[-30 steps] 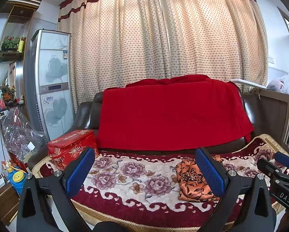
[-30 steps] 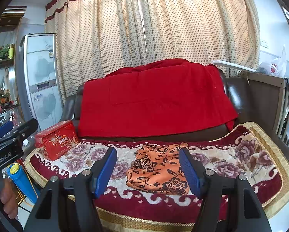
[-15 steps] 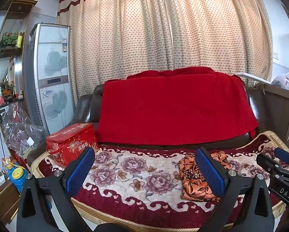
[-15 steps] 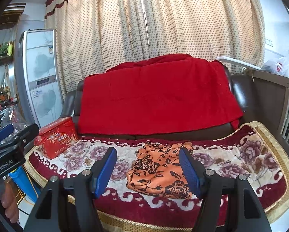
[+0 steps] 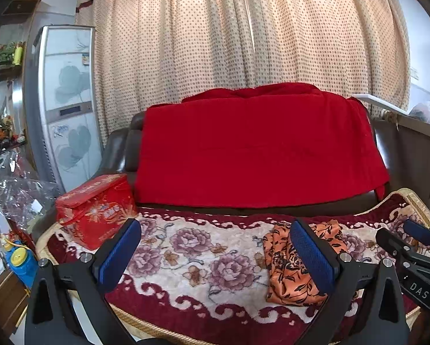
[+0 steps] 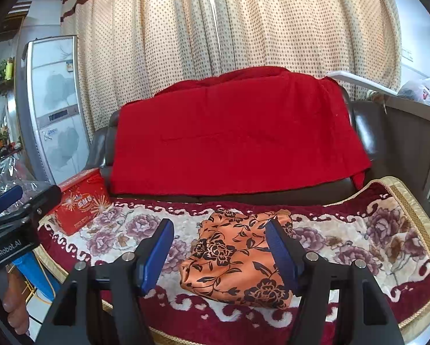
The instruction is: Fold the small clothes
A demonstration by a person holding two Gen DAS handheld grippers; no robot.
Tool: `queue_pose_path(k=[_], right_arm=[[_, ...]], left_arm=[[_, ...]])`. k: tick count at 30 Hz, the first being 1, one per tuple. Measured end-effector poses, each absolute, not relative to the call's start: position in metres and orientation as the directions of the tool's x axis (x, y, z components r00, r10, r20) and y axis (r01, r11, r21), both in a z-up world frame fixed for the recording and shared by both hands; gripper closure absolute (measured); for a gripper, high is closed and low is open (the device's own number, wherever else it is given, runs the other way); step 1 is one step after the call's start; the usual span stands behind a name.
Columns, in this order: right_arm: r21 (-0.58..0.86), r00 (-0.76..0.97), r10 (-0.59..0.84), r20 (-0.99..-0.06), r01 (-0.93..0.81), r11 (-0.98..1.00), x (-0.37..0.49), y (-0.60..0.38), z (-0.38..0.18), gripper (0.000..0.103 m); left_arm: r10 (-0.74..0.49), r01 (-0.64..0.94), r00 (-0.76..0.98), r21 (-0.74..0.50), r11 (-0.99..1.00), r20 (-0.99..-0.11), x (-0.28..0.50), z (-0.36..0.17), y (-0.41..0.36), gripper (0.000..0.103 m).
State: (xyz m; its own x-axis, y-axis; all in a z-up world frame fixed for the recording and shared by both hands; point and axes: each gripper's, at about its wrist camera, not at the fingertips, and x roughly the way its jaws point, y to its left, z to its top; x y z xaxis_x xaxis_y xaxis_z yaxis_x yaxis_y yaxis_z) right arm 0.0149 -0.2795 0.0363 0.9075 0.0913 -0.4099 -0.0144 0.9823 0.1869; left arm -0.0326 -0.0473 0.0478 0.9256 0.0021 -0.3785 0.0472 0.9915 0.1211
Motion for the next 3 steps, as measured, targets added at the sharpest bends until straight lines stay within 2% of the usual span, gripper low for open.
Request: queue_pose_path(k=[3], right_arm=[[0.183, 0.900, 0.097, -0.425, -0.019, 0.983, 0.034, -0.289, 0.027, 0.033]], left_arm=[[-0.074, 0.108, 0.889, 0.049, 0.993, -0.451, 0.006, 0.035, -0.041, 0.000]])
